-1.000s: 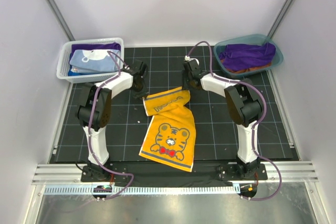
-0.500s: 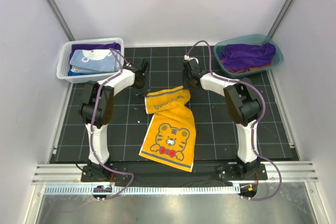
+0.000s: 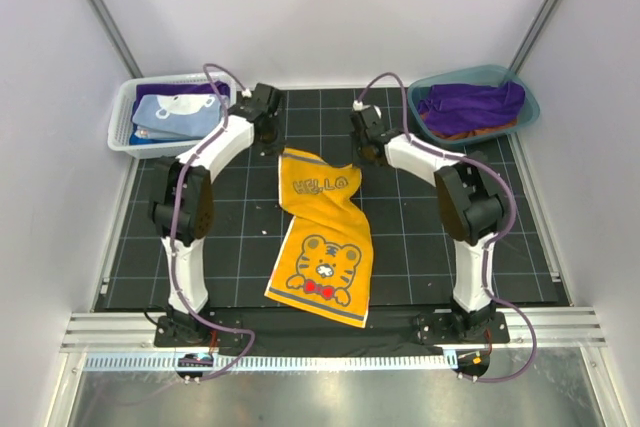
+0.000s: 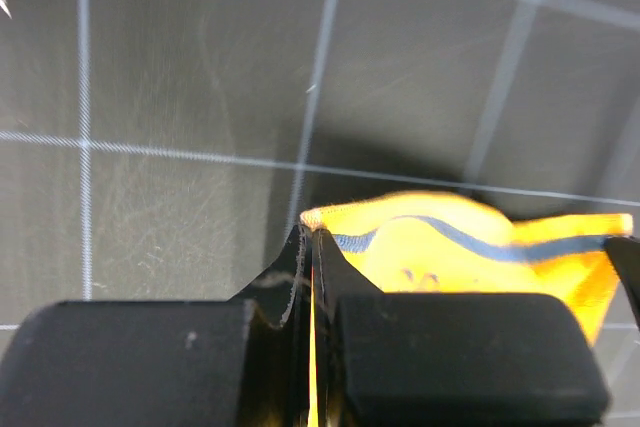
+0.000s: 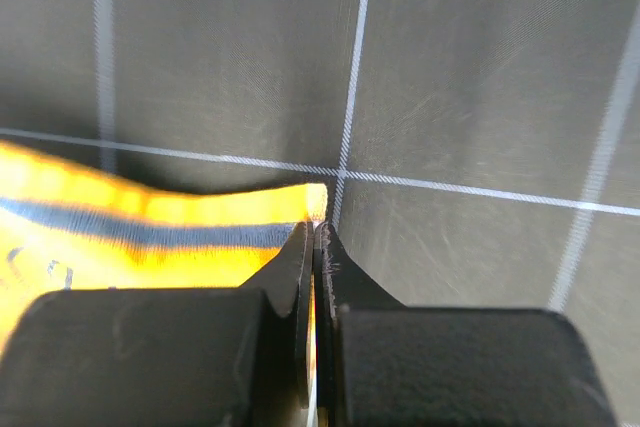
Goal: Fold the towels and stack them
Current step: Flatten out the crumpled towel
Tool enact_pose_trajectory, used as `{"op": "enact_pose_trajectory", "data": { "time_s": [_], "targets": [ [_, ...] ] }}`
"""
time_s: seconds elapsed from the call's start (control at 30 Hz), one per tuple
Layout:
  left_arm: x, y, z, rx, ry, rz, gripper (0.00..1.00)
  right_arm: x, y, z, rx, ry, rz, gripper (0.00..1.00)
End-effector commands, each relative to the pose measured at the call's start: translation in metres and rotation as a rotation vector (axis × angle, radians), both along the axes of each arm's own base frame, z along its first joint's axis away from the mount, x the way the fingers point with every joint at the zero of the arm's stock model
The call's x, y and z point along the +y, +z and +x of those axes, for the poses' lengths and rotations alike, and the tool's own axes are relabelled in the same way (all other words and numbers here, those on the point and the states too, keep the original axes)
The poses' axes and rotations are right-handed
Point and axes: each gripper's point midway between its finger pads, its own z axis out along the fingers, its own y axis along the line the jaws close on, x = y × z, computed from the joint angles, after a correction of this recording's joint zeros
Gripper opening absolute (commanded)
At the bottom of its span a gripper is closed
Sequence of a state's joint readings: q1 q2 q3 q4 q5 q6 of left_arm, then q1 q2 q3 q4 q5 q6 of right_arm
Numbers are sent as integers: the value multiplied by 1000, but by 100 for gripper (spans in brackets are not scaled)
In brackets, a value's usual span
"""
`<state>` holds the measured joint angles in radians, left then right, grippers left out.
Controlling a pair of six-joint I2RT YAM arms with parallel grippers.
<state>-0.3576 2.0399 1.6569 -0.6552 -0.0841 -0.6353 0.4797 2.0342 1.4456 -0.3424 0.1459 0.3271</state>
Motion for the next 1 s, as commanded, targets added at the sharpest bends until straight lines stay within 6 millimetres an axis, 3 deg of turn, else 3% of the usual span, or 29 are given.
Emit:
{"op": "enact_pose_trajectory", "data": {
  "time_s": [0.0, 0.13, 0.33, 0.4, 0.47, 0.6, 0.73, 0.9, 0.93, 0.97],
  "targets": [
    [0, 100, 24, -243, -29, -26, 0, -1, 116, 22, -228, -35, 61, 1],
    [2, 147, 27, -347, -51, -30, 0, -7, 169, 23, -327, -62, 88, 1],
    [8, 183, 23, -449, -72, -16, 0, -21, 227, 20, -466, -111, 114, 1],
    [9, 193, 26, -490, -69, -17, 0, -23, 236, 23, -505, -122, 122, 1],
    [8, 189, 30, -495, -74, -13, 0, -23, 237, 27, -525, -127, 117, 1],
    [13, 184, 50, -527, -31, 25, 0, -26, 225, 40, -553, -151, 80, 1],
    [27, 180, 77, -562, 34, 66, 0, -41, 217, 63, -626, -227, 32, 1],
    [26, 191, 85, -603, 37, 29, 0, -47, 242, 62, -681, -223, 59, 1],
    [24, 204, 80, -624, 29, 6, 0, -45, 256, 62, -693, -216, 69, 1],
    [17, 211, 75, -629, 7, -29, 0, -47, 256, 56, -667, -203, 61, 1]
  ]
}}
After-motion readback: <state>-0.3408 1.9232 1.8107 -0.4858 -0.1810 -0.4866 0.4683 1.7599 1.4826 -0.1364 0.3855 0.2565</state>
